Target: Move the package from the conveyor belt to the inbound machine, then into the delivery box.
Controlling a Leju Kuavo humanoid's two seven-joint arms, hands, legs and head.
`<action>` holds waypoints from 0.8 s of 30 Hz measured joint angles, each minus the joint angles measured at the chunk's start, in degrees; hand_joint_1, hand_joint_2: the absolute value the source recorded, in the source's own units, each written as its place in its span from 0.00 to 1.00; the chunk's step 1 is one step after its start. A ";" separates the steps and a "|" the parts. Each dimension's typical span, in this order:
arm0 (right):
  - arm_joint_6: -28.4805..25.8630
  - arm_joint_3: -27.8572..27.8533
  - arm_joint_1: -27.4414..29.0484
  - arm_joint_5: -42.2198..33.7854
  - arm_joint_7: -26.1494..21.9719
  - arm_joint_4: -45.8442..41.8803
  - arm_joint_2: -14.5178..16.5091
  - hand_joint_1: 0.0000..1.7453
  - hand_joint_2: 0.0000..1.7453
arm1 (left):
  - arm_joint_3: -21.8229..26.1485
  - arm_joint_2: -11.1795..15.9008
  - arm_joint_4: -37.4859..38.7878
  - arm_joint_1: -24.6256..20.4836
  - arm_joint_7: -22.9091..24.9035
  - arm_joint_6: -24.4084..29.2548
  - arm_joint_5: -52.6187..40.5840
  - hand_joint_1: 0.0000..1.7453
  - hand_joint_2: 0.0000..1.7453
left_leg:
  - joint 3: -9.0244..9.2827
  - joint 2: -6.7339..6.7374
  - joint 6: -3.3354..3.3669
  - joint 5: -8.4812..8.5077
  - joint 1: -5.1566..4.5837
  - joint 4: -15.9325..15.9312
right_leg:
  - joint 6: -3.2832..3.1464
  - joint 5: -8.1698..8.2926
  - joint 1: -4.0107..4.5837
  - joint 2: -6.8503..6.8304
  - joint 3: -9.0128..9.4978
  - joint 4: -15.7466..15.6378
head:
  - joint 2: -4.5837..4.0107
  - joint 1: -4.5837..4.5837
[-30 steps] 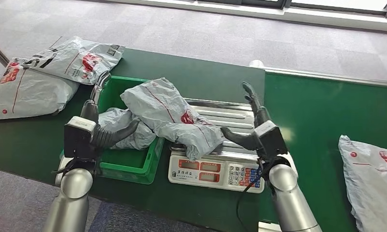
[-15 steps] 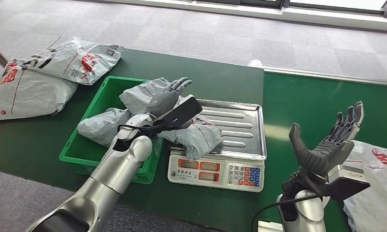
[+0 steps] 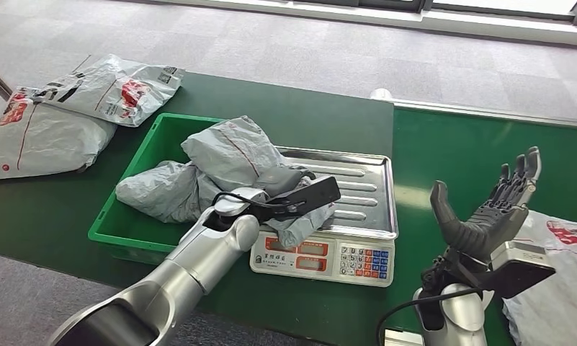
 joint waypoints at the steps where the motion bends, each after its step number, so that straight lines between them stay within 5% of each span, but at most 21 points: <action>1: 0.10 0.00 0.00 0.15 0.08 0.00 0.12 0.00 1.00 | -0.58 -0.08 0.41 -0.03 0.20 -0.35 0.34 1.00 1.00 | 0.00 0.00 0.00 0.00 0.00 0.00 | 0.00 0.00 0.00 0.00 0.00 0.00 | 0.00 -0.01; 12: 0.64 -0.42 -0.04 1.86 0.82 0.00 1.59 0.00 1.00 | -2.68 -0.18 5.01 -2.25 1.85 -3.02 1.47 1.00 1.00 | 0.00 0.03 0.00 0.00 0.00 0.00 | 0.00 0.00 0.01 0.01 0.01 0.00 | 0.00 -0.01; 24: 0.56 -1.32 0.31 1.81 0.80 0.00 1.69 0.00 1.00 | -1.11 1.09 4.40 -2.81 -0.71 -0.17 4.21 1.00 1.00 | 0.00 0.01 0.00 0.00 0.00 0.00 | 0.00 0.00 0.00 0.00 0.01 0.01 | 0.00 0.00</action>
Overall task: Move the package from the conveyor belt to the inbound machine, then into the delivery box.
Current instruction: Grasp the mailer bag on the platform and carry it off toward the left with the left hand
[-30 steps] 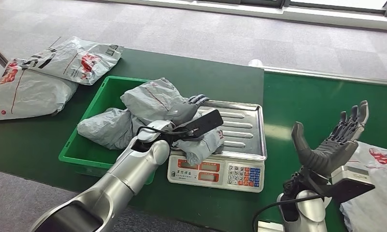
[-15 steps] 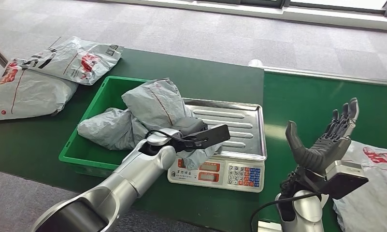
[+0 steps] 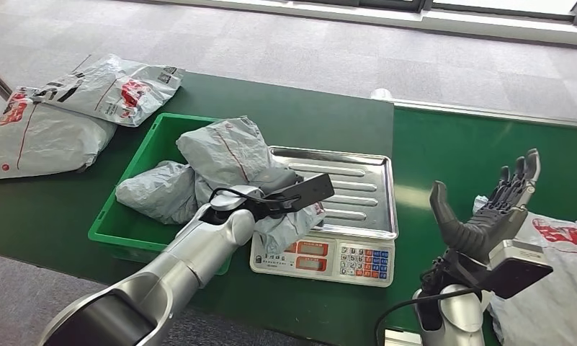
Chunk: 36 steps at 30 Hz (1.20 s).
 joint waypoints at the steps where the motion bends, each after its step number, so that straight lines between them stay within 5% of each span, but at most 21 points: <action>1: 0.00 -0.03 0.03 -0.01 0.00 0.00 0.00 0.00 1.00 | 0.03 0.07 -0.04 0.00 -0.04 0.06 0.05 1.00 1.00 | 0.00 0.00 0.00 0.00 0.00 0.00 | 0.00 0.00 0.00 0.00 0.00 0.00 | 0.00 0.01; 6: -0.44 -0.12 0.73 -0.51 -0.32 -0.36 0.00 0.00 1.00 | 1.55 0.67 -2.76 0.56 -3.89 6.01 3.07 1.00 1.00 | -0.01 -0.03 0.00 0.00 0.00 0.00 | 0.00 0.00 0.00 -0.02 0.00 0.00 | 0.00 -0.01; 11: -1.40 -0.96 3.69 -1.70 -1.88 -2.28 -0.01 0.00 1.00 | 5.85 3.10 -17.32 2.77 -7.12 13.99 8.17 1.00 1.00 | -0.05 -0.01 -0.01 -0.01 0.01 -0.02 | -0.02 -0.02 0.01 -0.01 -0.04 0.00 | 0.00 0.00; 12: -1.53 -1.18 4.30 -2.06 -2.20 -2.60 -0.01 0.00 1.00 | 6.74 3.77 -20.89 3.10 -7.23 14.83 9.00 0.90 1.00 | -0.05 -0.01 -0.01 -0.01 0.01 -0.03 | -0.02 -0.03 0.01 -0.01 -0.05 0.00 | 0.00 -0.01; 15: -1.83 -1.64 5.87 -3.11 -3.11 -3.21 -0.02 0.00 1.00 | 9.13 5.87 -29.85 3.92 -6.70 14.72 10.85 0.15 1.00 | -0.05 -0.01 -0.01 -0.01 0.01 -0.06 | -0.02 -0.08 0.01 -0.02 -0.05 0.00 | 0.00 -0.01; 16: -1.89 -1.77 6.25 -3.34 -3.33 -3.33 -0.02 0.00 1.00 | 9.69 6.55 -31.95 4.16 -6.17 13.41 11.26 0.00 1.00 | -0.04 -0.02 -0.01 -0.01 0.01 -0.07 | -0.03 -0.09 0.01 -0.02 -0.05 0.00 | 0.00 -0.01; 20: -1.58 -2.02 6.71 -3.53 -3.23 -3.45 -0.02 0.00 1.00 | 10.24 8.36 -34.41 5.00 -3.69 4.61 9.63 0.00 1.00 | -0.03 -0.02 0.00 -0.01 0.00 -0.06 | -0.02 -0.10 0.00 -0.03 -0.04 0.00 | 0.00 -0.01; 25: 0.01 -2.04 4.75 -2.69 -1.25 -2.94 -0.04 0.00 1.00 | 8.02 8.98 -26.42 4.16 -1.56 -6.91 2.54 0.00 1.00 | -0.01 0.09 0.00 0.01 -0.01 -0.03 | 0.00 0.00 -0.02 0.05 -0.04 0.00 | 0.00 -0.01; 36: 0.69 -2.04 2.17 -1.53 0.26 -0.93 -0.04 0.00 1.00 | 5.48 9.13 -14.95 3.36 -2.08 -10.15 -1.47 0.00 1.00 | -0.01 0.09 -0.01 0.00 0.00 -0.05 | -0.02 -0.03 0.00 0.06 -0.06 0.00 | 0.00 -0.02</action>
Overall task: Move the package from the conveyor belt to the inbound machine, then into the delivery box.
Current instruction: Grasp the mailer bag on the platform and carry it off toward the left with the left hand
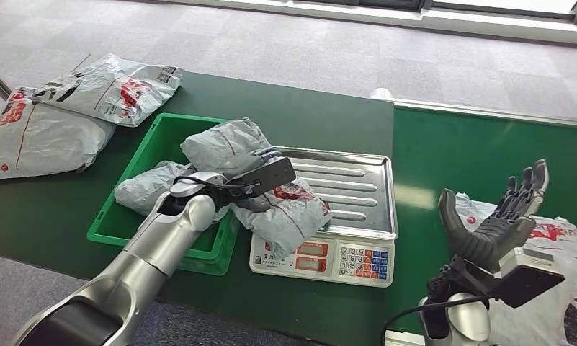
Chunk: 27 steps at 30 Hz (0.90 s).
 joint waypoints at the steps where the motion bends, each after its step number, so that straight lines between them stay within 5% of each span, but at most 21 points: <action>1: 0.01 0.00 -0.04 0.01 0.00 0.16 0.00 0.00 1.00 | -0.05 0.01 0.39 -0.01 -0.01 -0.02 -0.08 0.00 1.00 | 0.00 0.00 0.00 0.00 0.00 0.00 | 0.00 0.00 0.00 0.00 0.00 0.00 | 0.00 0.00; 10: 0.06 0.04 -0.91 0.35 0.35 1.48 0.00 0.00 1.00 | -0.45 -0.85 3.18 -0.14 -0.03 -0.64 -2.16 0.01 1.00 | 0.03 -0.01 0.00 0.00 0.00 0.00 | 0.00 0.00 -0.01 -0.02 0.05 0.00 | 0.00 0.01; 11: 0.07 0.05 -1.09 0.35 0.36 1.61 0.00 0.00 1.00 | -0.56 -1.03 3.48 -0.14 0.00 -0.63 -2.33 0.13 1.00 | 0.04 -0.02 0.01 0.00 0.00 0.00 | 0.00 0.00 -0.01 -0.02 0.06 0.00 | 0.00 0.01; 14: 0.07 0.08 -1.55 0.35 0.51 1.91 0.00 0.00 1.00 | -1.00 -1.41 4.35 -0.14 0.22 -0.56 -3.24 0.87 1.00 | 0.05 -0.04 0.01 0.00 0.00 0.00 | 0.00 0.00 -0.01 -0.04 0.09 0.00 | 0.00 0.01; 15: 0.07 0.09 -1.74 0.35 0.63 2.00 0.00 0.00 1.00 | -1.14 -1.56 4.66 -0.13 0.32 -0.52 -3.64 1.00 1.00 | 0.05 -0.05 0.01 0.00 0.00 0.00 | 0.00 0.00 -0.01 -0.04 0.09 0.00 | 0.00 0.01; 27: -0.09 0.50 -2.79 0.11 1.17 3.20 -0.03 0.00 1.00 | -1.31 -2.61 6.52 -0.09 -0.45 2.59 -2.77 1.00 1.00 | 0.08 -0.05 0.00 0.00 0.00 0.00 | 0.00 0.00 0.00 -0.05 0.11 0.00 | 0.00 0.01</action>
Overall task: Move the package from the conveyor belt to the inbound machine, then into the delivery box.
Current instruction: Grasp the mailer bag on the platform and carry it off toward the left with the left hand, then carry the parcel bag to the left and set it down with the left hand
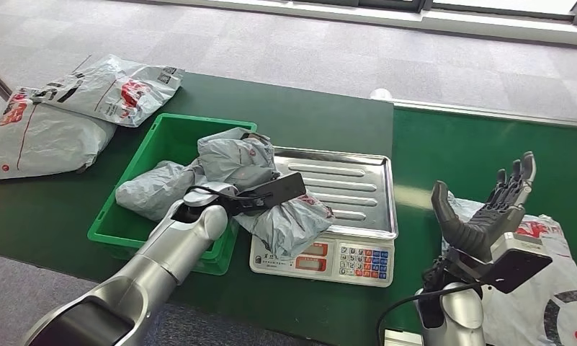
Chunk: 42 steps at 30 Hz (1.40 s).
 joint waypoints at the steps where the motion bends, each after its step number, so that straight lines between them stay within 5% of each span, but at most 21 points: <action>1: -0.07 0.02 0.03 -0.10 0.01 0.01 -0.02 0.00 1.00 | 0.07 0.00 -0.13 0.04 -0.18 0.30 0.45 1.00 1.00 | 0.00 0.00 0.00 0.00 0.00 0.00 | 0.00 0.00 0.00 0.00 0.00 0.00 | 0.00 0.00; 14: -0.97 0.02 2.51 -0.84 -0.69 -0.45 -0.32 0.00 1.00 | 3.28 1.11 -8.17 2.83 -3.11 6.20 7.11 1.00 1.00 | -0.06 -0.01 0.00 -0.01 0.00 0.00 | 0.00 -0.01 0.00 0.00 -0.06 0.00 | 0.00 0.00; 21: -1.80 -0.17 6.81 -1.95 -2.50 -3.54 -0.34 0.00 1.00 | 7.35 3.49 -22.63 4.97 -5.94 13.49 15.00 1.00 1.00 | -0.11 0.00 0.00 -0.02 0.00 -0.02 | -0.02 -0.05 0.00 0.00 -0.13 0.00 | 0.00 0.01; 30: -2.13 -0.91 8.98 -2.65 -3.20 -5.41 -0.34 0.00 1.00 | 10.44 6.25 -31.67 5.77 -6.35 19.70 18.21 1.00 1.00 | -0.10 0.03 0.00 -0.01 0.00 -0.02 | -0.03 -0.05 0.00 0.01 -0.12 0.00 | 0.00 0.00; 42: -1.76 -1.53 10.37 -3.23 -3.99 -5.91 -0.34 0.00 1.00 | 16.78 10.49 -33.98 5.51 -5.79 23.52 18.14 1.00 1.00 | -0.10 0.02 -0.01 0.00 0.04 -0.02 | -0.05 -0.05 0.02 0.02 -0.12 0.01 | 0.00 -0.01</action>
